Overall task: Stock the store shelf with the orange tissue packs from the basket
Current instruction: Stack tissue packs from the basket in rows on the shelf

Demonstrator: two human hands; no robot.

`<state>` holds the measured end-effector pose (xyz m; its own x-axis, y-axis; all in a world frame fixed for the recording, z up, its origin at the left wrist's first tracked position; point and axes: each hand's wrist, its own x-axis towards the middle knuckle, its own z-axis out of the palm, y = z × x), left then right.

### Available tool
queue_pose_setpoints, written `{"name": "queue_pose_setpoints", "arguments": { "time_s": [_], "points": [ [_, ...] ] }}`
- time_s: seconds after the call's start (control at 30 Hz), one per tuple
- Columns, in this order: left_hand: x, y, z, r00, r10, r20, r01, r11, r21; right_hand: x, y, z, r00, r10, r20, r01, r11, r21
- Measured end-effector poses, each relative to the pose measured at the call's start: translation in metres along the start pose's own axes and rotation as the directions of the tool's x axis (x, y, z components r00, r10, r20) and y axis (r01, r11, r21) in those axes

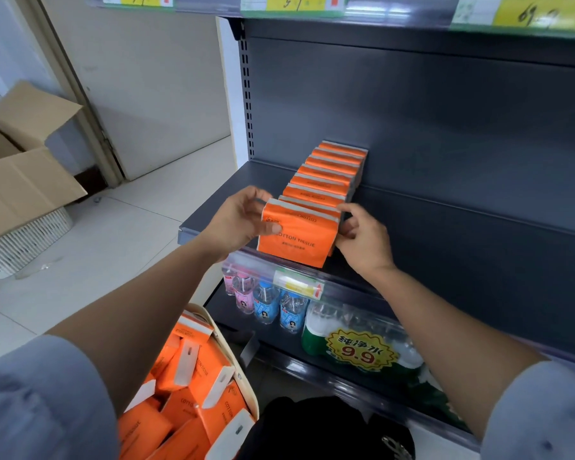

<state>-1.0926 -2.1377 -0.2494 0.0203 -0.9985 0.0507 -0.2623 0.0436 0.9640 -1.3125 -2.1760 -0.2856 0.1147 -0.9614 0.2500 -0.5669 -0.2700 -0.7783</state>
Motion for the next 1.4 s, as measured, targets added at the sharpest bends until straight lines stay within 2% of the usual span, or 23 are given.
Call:
{"name": "queue_pose_setpoints", "arguments": {
  "time_s": [0.27, 0.53, 1.17, 1.4],
  "points": [
    [0.004, -0.01, 0.011, 0.999, -0.031, -0.044, 0.033, 0.997, 0.068, -0.007, 0.004, -0.005, 0.999, -0.024, 0.033, 0.024, 1.0, -0.004],
    [0.004, -0.026, 0.013, 0.992, -0.022, -0.127, 0.06, 0.949, 0.309, -0.018, 0.018, -0.008, 1.0, 0.001, 0.001, -0.001, 0.998, -0.069],
    [0.002, -0.027, 0.032, 0.979, -0.025, -0.201, 0.12, 0.87, 0.478, -0.028, 0.026, -0.002, 0.999, 0.035, 0.021, -0.032, 0.991, -0.129],
    [-0.019, -0.025, 0.027, 0.981, 0.026, -0.19, 0.089, 0.818, 0.569, -0.044, 0.013, -0.002, 0.998, 0.025, 0.057, -0.01, 0.969, -0.248]
  ]
}}
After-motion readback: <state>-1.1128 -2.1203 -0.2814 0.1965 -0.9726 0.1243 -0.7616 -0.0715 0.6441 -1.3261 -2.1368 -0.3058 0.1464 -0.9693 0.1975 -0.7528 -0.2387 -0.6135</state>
